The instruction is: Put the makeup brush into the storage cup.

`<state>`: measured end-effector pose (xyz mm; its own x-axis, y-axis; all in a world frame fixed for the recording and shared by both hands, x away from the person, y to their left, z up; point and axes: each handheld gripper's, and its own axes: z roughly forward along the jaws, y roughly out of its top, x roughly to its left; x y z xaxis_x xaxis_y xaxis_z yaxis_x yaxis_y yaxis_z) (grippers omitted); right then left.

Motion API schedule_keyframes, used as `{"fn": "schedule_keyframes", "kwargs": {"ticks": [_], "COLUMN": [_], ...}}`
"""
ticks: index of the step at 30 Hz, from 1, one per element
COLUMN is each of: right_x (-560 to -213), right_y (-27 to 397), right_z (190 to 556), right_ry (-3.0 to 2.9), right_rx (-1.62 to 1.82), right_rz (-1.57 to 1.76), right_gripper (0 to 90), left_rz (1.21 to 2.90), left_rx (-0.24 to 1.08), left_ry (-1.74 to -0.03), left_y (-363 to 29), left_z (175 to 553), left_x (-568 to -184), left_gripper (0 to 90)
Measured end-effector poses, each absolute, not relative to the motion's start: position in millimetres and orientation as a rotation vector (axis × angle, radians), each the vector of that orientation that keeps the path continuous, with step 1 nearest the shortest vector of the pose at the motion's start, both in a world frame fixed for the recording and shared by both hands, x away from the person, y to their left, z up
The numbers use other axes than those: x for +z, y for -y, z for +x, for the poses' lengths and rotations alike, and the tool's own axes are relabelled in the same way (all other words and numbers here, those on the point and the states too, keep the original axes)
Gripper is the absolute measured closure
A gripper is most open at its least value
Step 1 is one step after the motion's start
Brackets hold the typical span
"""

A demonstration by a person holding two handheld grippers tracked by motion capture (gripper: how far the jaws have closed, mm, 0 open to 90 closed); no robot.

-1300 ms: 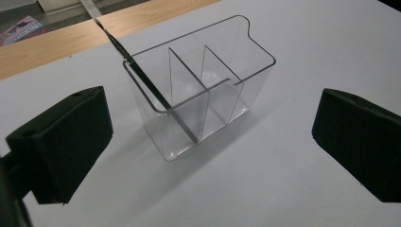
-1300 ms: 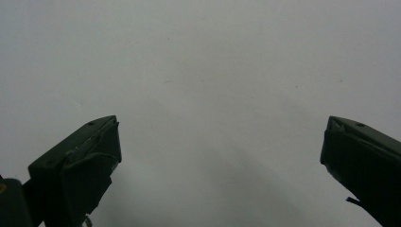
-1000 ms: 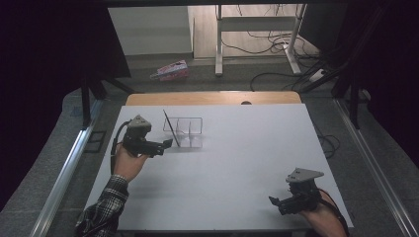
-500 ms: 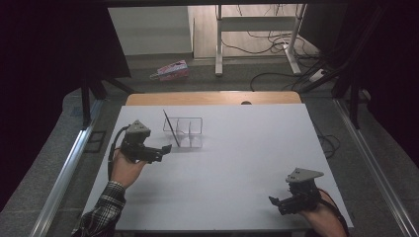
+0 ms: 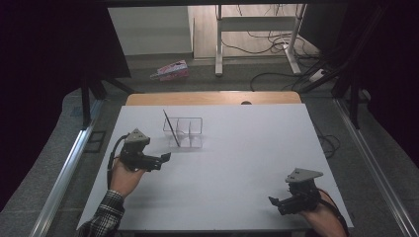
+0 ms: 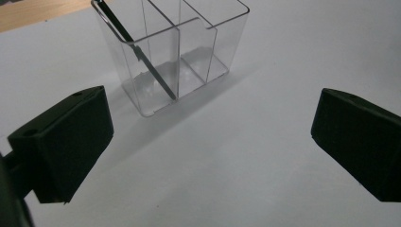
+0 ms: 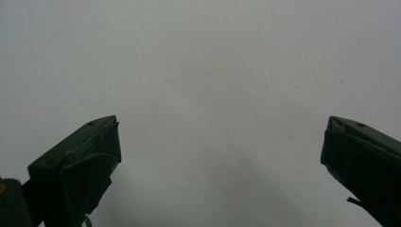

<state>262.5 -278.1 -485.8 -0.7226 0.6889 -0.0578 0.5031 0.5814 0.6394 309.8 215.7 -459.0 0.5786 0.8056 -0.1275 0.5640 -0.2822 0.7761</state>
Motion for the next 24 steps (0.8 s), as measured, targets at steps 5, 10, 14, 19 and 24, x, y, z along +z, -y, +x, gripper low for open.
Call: {"fn": "schedule_keyframes", "kwargs": {"ticks": [5,10,14,19,24], "right_x": [-485.8,-485.5,-485.4,-485.4,-485.4], "right_y": [277.9,278.2,278.3,278.1,278.0], "right_z": [262.3,262.3,262.2,262.1,262.0], "right_ry": [-2.517,-2.514,-2.513,-2.514,-2.515], "right_rx": [0.88,0.883,0.886,0.886,0.887], "right_rz": [0.976,0.978,0.979,0.979,0.976], "right_gripper": [0.0,0.0,0.0,0.0,0.0], "left_rz": [1.978,1.978,1.982,1.985,1.991], "left_rx": [0.372,0.369,0.374,0.38,0.382], "left_ry": [-1.1,-1.1,-1.098,-1.106,-1.113], "left_y": [-216.5,-216.7,-217.2,-218.3,-219.0], "left_z": [306.7,302.8,299.8,294.7,289.1], "left_x": [-463.0,-465.9,-466.7,-467.9,-469.3], "left_gripper": [0.2,0.3,0.4,0.4,0.4]}}
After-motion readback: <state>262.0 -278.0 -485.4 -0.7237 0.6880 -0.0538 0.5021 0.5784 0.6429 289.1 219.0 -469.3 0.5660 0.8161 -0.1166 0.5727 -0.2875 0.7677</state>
